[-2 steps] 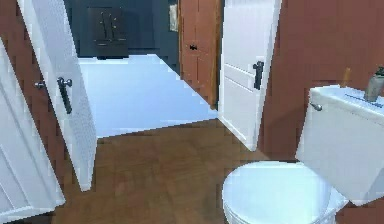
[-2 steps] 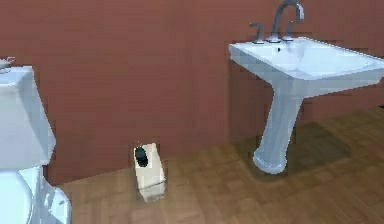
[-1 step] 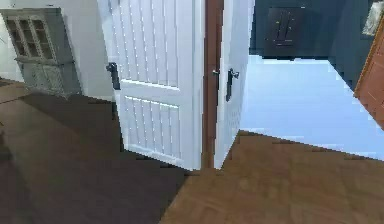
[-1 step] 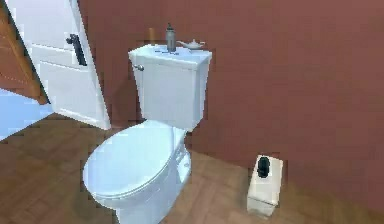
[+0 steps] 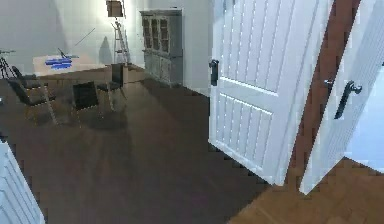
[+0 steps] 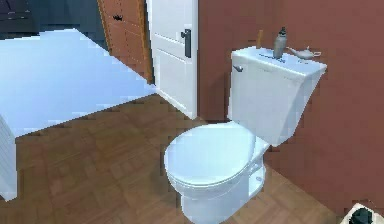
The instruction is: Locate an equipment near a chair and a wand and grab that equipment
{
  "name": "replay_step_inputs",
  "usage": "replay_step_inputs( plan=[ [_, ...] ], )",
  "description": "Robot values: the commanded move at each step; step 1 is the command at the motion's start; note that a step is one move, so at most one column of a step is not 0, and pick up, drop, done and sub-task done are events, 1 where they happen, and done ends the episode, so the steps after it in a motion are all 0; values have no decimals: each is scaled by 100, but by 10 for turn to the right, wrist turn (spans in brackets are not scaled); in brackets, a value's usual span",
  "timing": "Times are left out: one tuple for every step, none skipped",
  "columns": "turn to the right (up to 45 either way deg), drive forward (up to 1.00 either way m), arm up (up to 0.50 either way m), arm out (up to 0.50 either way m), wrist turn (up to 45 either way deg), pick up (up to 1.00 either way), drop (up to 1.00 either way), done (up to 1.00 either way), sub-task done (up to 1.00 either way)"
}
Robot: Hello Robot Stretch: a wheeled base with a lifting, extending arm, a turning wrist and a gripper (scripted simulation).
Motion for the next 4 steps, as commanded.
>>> replay_step_inputs(
  plan=[
    [0,40,0,0,0,0,0,0,0],
    [-240,0,0,0,0,0,0,0,0],
    [0,100,0,0,0,0,0,0,0],
    [0,35,0,0,0,0,0,0,0]
  ],
)
